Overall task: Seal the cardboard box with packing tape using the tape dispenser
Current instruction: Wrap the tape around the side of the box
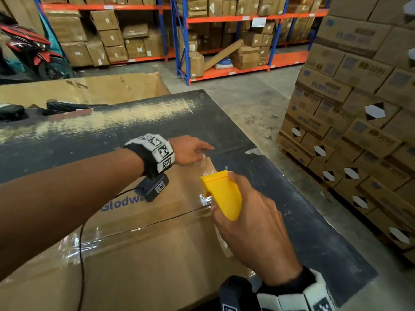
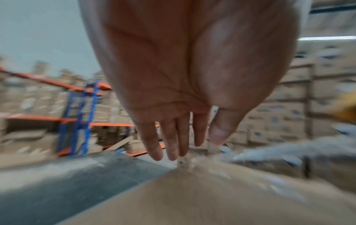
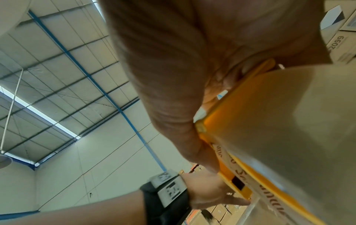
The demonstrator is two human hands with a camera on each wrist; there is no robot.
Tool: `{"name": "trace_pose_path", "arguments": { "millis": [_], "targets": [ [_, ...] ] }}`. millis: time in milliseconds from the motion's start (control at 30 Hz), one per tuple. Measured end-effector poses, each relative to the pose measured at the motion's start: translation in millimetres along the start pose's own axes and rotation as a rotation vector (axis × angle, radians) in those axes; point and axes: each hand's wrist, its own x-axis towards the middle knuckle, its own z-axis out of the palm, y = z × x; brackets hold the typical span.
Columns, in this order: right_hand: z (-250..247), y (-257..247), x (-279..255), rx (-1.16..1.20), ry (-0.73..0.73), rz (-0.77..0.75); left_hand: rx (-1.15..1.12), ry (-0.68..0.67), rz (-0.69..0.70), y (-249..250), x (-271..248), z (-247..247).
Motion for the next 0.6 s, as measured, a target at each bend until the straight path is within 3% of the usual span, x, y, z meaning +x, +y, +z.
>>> {"name": "trace_pose_path", "arguments": {
  "millis": [167, 400, 500, 600],
  "targets": [
    [7.5, -3.8, 3.9, -0.044, 0.017, -0.006, 0.1, -0.229, 0.008, 7.8, -27.8, 31.6],
    [7.9, -1.3, -12.6, -0.07, 0.055, -0.016, 0.006, -0.232, -0.067, 12.6, -21.3, 43.3],
    [-2.1, 9.9, -45.5, -0.071, 0.071, -0.015, 0.005, -0.221, -0.042, 18.0, -26.0, 47.4],
    [-19.6, 22.3, -103.3, -0.138, -0.015, 0.091, 0.065, -0.181, -0.036, 24.4, -31.3, 52.0]
  ]
}}
